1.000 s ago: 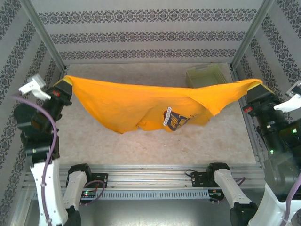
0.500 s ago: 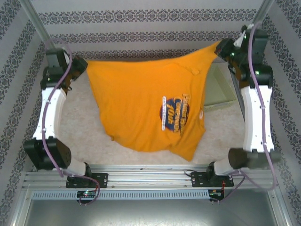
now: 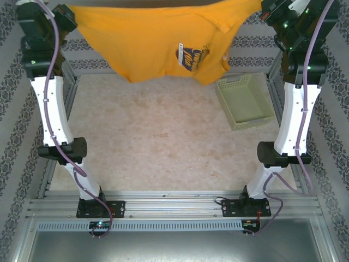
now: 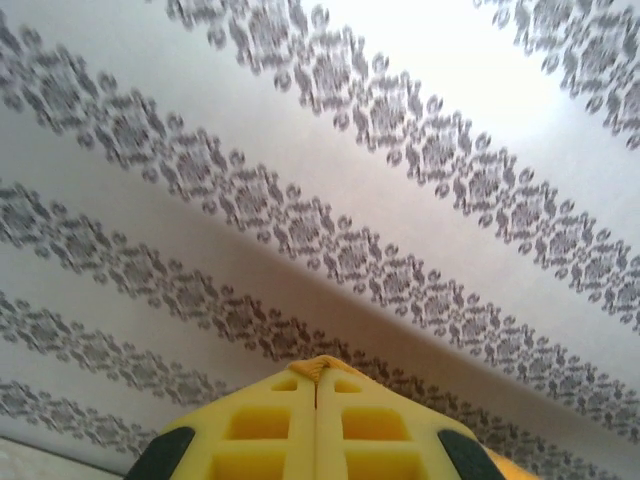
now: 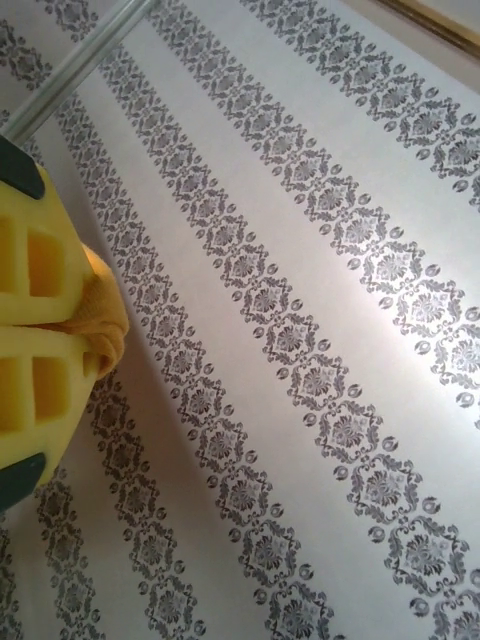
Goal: Fold the inside-out t-shirt
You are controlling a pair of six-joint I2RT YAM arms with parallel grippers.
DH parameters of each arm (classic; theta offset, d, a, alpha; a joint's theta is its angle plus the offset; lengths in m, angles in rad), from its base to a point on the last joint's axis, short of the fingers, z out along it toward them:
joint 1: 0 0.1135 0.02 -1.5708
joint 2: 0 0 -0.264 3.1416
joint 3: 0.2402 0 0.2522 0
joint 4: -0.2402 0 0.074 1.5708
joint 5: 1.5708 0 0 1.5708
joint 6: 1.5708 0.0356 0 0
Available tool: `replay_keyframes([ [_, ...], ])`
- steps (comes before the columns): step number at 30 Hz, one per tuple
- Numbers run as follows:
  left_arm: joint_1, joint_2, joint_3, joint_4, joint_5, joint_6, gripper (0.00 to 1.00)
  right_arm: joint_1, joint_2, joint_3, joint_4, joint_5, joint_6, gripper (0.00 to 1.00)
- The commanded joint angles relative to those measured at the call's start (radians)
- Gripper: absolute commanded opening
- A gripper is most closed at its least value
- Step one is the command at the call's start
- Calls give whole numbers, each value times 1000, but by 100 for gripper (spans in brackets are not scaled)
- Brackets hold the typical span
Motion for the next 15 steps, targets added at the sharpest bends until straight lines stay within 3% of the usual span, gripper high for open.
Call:
replay_keyframes([
  [1, 30, -2, -22, -96, -3, 57, 0, 9, -34, -97, 26, -22, -34, 0],
  [4, 30, -102, -258, -60, 54, 57, 0, 40, -148, -383, 80, -43, -81, 0],
  [9, 27, -439, -978, 242, 112, -38, 0, 88, -413, -1024, 262, -88, -68, 0],
  [15, 13, -728, -1462, 227, 120, -68, 0, 98, -667, -1561, 262, -116, 12, 0],
])
